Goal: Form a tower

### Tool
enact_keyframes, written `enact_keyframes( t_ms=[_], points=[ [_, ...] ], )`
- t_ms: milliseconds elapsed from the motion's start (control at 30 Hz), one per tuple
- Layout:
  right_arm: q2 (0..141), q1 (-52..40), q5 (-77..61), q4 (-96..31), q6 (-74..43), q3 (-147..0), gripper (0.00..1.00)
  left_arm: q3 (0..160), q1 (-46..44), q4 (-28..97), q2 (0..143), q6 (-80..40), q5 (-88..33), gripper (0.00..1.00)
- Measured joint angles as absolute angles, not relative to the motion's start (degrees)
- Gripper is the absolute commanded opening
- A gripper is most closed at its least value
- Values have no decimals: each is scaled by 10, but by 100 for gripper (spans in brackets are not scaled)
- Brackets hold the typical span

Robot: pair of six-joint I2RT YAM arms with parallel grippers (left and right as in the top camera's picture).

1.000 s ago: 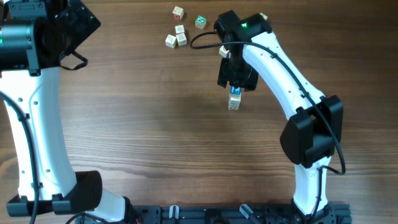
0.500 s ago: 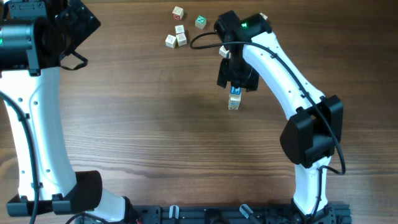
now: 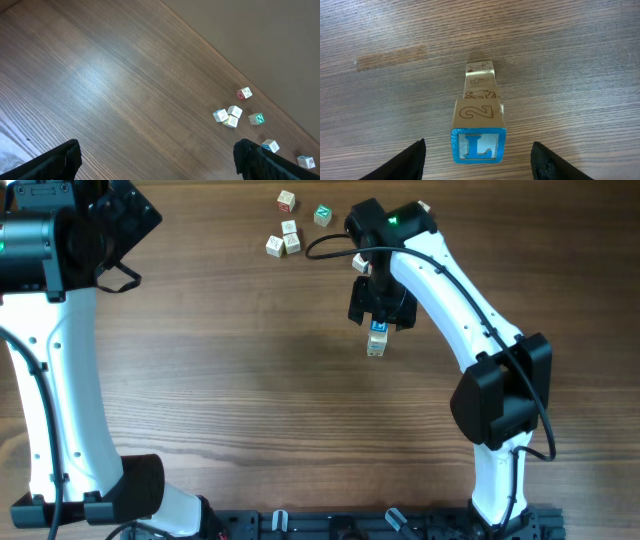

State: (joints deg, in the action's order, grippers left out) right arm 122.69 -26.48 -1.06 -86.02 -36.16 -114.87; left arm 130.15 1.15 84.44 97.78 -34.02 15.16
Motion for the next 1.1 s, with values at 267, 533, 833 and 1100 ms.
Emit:
enact_keyframes(
  t_ms=[267,533,833,1100],
  points=[
    [1227,-265,-11,-861,-362,-1149,90,1301,11,844,978,-340,152,100],
    [1227,-265,-15,-861,-360,-1149,100,1301,11,844,978,-340,152,100],
    [1227,-265,-25,-879,-359,-1149,100,1301,11,844,978,-340,151,100],
    [1227,-265,-26,-884,-360,-1149,100,1301,11,844,978,-340,151,100]
  ],
)
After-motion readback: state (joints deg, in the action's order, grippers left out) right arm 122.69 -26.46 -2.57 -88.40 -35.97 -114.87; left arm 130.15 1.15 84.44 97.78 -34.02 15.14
